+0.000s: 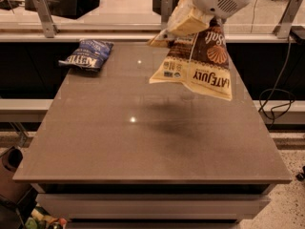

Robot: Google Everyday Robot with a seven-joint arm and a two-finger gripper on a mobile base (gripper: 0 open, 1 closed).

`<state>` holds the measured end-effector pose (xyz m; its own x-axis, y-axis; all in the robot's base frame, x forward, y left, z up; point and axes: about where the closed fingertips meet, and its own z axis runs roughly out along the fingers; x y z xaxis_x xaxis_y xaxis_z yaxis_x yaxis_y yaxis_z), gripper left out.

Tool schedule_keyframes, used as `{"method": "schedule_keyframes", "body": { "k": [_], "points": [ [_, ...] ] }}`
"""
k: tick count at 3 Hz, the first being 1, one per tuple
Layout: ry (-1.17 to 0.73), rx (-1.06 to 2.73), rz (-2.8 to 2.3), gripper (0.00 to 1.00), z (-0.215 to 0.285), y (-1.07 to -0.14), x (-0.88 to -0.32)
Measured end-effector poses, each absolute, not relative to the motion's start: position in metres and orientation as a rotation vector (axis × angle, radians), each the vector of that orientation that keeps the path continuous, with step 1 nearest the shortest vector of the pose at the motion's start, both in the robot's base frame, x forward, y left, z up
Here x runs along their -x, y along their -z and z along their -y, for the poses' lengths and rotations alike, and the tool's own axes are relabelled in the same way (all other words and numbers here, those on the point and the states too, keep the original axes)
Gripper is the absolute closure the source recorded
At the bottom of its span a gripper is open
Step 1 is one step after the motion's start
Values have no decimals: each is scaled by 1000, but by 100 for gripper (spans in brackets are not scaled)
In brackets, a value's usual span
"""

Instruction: Move brown chip bag near blue chip bag

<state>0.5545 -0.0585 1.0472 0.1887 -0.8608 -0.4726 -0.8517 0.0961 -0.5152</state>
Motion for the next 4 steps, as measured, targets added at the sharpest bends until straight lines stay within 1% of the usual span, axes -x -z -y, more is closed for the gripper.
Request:
{"method": "schedule_keyframes", "body": {
  "k": [2, 4],
  "points": [
    [66, 1751, -1481, 100, 39, -1079, -577],
    [49, 1797, -1323, 100, 4, -1098, -621]
  ]
}}
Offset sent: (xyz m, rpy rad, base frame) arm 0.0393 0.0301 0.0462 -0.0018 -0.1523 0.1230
